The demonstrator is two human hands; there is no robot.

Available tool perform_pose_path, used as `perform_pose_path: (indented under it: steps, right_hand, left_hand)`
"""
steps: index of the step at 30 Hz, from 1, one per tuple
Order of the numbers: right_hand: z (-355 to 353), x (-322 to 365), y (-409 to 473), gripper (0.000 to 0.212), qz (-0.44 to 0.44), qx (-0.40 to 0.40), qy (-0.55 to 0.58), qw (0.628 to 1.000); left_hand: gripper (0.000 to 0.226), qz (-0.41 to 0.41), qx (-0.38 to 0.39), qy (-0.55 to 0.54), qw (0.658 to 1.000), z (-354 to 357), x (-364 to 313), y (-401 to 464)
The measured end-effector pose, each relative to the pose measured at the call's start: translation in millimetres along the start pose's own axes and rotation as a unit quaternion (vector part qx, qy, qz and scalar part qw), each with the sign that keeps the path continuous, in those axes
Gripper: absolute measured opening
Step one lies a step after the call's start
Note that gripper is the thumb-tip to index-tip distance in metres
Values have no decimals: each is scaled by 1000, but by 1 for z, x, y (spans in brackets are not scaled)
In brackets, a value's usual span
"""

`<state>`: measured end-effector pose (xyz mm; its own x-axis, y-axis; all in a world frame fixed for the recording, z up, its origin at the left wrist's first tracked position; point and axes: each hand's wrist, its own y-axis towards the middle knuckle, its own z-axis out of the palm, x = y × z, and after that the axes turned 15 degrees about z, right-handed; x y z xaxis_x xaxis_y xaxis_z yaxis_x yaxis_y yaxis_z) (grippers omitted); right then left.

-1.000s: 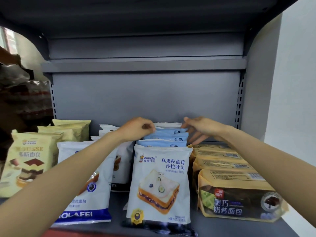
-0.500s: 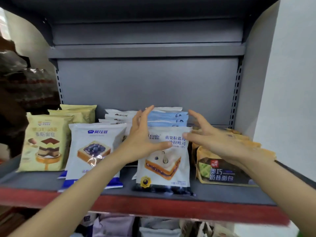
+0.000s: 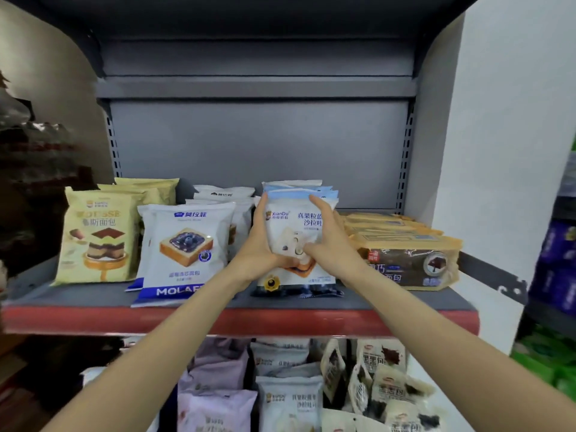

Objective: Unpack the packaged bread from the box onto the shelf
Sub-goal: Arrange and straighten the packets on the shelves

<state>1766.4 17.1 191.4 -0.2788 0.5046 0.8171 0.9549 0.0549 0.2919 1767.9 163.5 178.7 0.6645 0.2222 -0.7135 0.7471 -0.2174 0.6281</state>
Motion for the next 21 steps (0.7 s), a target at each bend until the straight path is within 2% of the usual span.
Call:
perform_pose_path:
  steps: [4,8,13,21]
  right_hand:
    - [3,1,1,88,44,-16,14,999]
    - [3,-2,0,91,77,15,6,997]
    - [-3,-9,5,102,73,22,-4,997]
    - [8,-16,16,111,69,20,64,995]
  left_hand:
    - [139,15,-7,39,999,3,0,8]
    - [136,-24,20,47,998,-2,-6,9]
    - [135,-25,65,44,997,-10,-10,8]
    - [139,7,111,55,992,-13,19,11]
